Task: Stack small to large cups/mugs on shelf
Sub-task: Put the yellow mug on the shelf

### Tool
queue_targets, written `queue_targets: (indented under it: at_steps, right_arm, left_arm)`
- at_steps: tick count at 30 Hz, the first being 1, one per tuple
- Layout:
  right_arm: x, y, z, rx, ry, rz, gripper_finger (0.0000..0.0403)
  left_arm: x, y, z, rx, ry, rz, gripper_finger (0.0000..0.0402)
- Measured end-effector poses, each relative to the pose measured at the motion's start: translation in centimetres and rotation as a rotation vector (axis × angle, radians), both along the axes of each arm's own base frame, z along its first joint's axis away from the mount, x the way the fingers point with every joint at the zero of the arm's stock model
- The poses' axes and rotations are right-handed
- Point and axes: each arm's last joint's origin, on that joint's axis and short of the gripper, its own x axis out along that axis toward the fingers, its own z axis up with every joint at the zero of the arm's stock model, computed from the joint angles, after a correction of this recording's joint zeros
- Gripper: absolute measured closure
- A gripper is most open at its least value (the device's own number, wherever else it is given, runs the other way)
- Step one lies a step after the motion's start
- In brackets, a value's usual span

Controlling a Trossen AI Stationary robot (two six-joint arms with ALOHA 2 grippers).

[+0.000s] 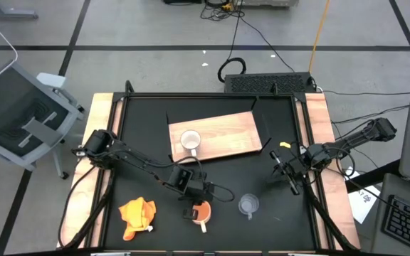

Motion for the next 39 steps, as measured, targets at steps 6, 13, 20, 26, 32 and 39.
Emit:
queue_targets:
  at_steps: [6, 13, 20, 26, 32, 39]
  right_arm:
    - [0.0, 0.0, 0.0, -0.001, 0.000, 0.000, 0.0403]
    - [0.0, 0.0, 0.0, -0.001, 0.000, -0.001, 0.0403]
    - [0.0, 0.0, 0.0, -0.001, 0.000, 0.000, 0.0403]
    - [0.0, 0.0, 0.0, -0.001, 0.000, 0.000, 0.0403]
    - [0.0, 0.0, 0.0, -0.001, 0.001, 0.000, 0.0403]
    - [0.0, 0.0, 0.0, -0.001, 0.001, -0.007, 0.0403]
  left_arm:
    - [0.3, 0.0, 1.0, 0.018, -0.019, -0.021, 0.0396]
    - [1.0, 0.9, 2.5, 0.036, -0.036, -0.009, 0.0397]
    - [1.8, 2.7, 3.3, 0.023, -0.054, 0.003, 0.0397]
    - [2.1, 3.3, 4.0, 0.033, -0.081, -0.013, 0.0397]
    - [2.4, 3.7, 4.6, 0.041, -0.102, -0.024, 0.0397]
    - [3.4, 4.9, 5.2, 0.037, -0.110, -0.033, 0.0397]
